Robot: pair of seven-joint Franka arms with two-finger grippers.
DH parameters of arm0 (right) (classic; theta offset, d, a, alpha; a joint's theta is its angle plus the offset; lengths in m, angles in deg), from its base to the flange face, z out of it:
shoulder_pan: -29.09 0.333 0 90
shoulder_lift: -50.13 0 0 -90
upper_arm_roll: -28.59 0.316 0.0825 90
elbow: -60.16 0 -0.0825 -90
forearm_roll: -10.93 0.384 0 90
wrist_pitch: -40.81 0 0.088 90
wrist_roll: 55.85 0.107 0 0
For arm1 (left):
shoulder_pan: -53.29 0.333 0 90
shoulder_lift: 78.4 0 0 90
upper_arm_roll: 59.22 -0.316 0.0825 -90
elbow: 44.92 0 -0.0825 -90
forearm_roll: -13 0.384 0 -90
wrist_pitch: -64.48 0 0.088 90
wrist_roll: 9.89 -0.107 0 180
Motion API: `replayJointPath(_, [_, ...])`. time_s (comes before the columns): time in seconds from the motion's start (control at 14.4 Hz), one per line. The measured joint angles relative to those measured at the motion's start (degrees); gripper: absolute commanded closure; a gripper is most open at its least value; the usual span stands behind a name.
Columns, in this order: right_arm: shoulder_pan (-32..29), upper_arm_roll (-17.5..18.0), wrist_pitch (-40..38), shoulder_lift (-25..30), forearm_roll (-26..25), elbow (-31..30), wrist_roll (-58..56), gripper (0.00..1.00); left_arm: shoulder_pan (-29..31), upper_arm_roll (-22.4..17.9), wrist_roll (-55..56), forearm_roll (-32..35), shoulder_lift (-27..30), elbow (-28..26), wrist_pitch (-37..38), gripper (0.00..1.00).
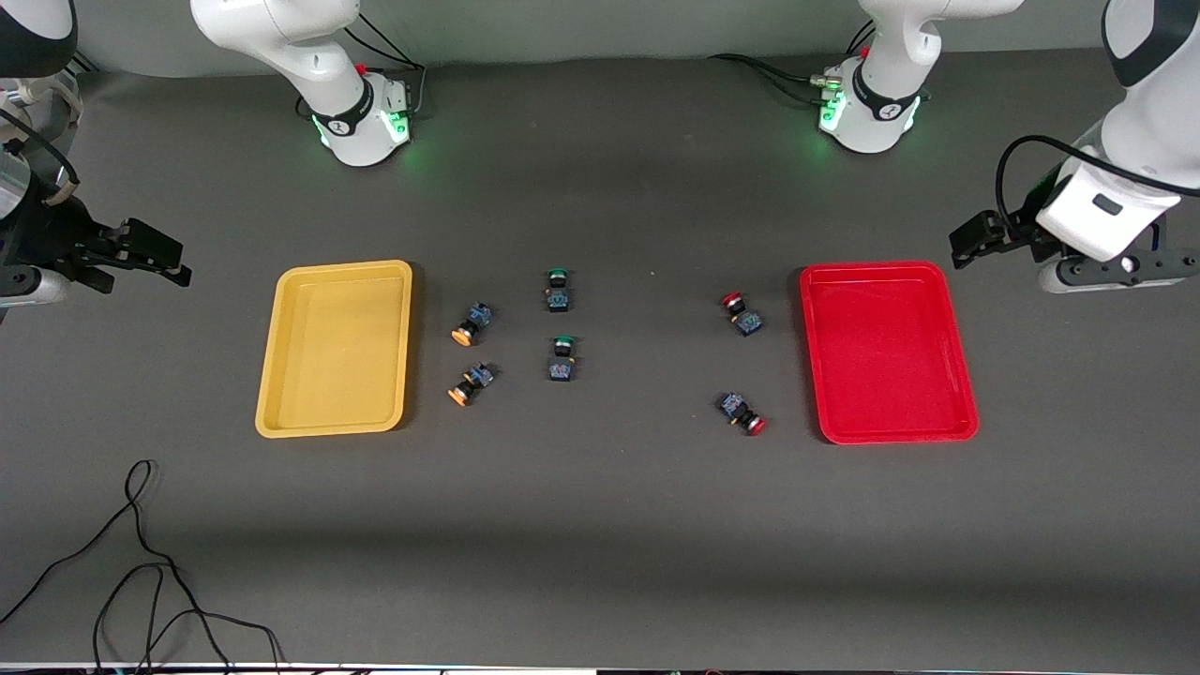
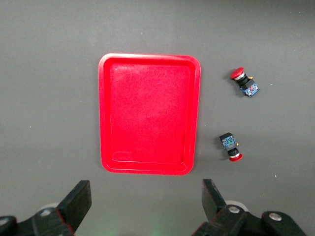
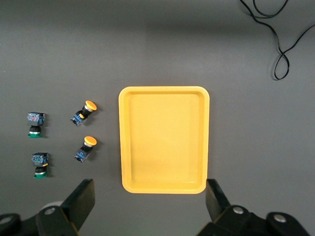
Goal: Place red and yellow buttons in trays
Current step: 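Reach the right gripper to a yellow button while the left gripper reaches a red button, then grasp the yellow button with the right gripper while the left gripper grasps the red button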
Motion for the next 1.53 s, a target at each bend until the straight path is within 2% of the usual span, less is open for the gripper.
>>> replayJointPath(0.35, [0.24,0.51,0.36,-0.89,0.18,-0.01,0.14,0.0,1.29,-0.08,-0.03,0.08,-0.06,0.74,0.24,0.01])
replayJointPath(0.56, [3.17,1.51,1.52,-4.37,0.31,-0.16,8.03,0.0,1.23,0.23,0.1,-0.05,-0.06,0.93,1.18,0.01])
replayJointPath(0.84, [5.02,7.81,4.49,-10.47,0.32,-1.47,25.56,0.0,-1.68,2.52,8.82,-0.5,-1.84,-0.1,0.03,0.01])
replayJointPath(0.97, [4.44,11.68,9.1,-11.85,0.32,-5.47,33.79,0.0,-5.39,3.39,16.05,-0.57,-5.04,-1.91,-4.19,0.01])
replayJointPath(1.18, [2.93,17.33,18.61,-13.34,0.46,-13.84,46.2,0.0,-9.71,3.8,25.55,-1.39,-11.08,-8.39,-16.71,0.01])
replayJointPath(1.39, [2.88,19.77,30.33,-15.62,2.12,-23.26,54.42,0.0,-13.96,3.91,33.24,-2.55,-16.6,-16.31,-28.89,0.02])
replayJointPath(1.53, [2.85,20.7,38.53,-16.44,3.17,-30.37,56.51,0.0,-17.01,3.95,36.82,-4.82,-20.23,-18.9,-34.17,0.03])
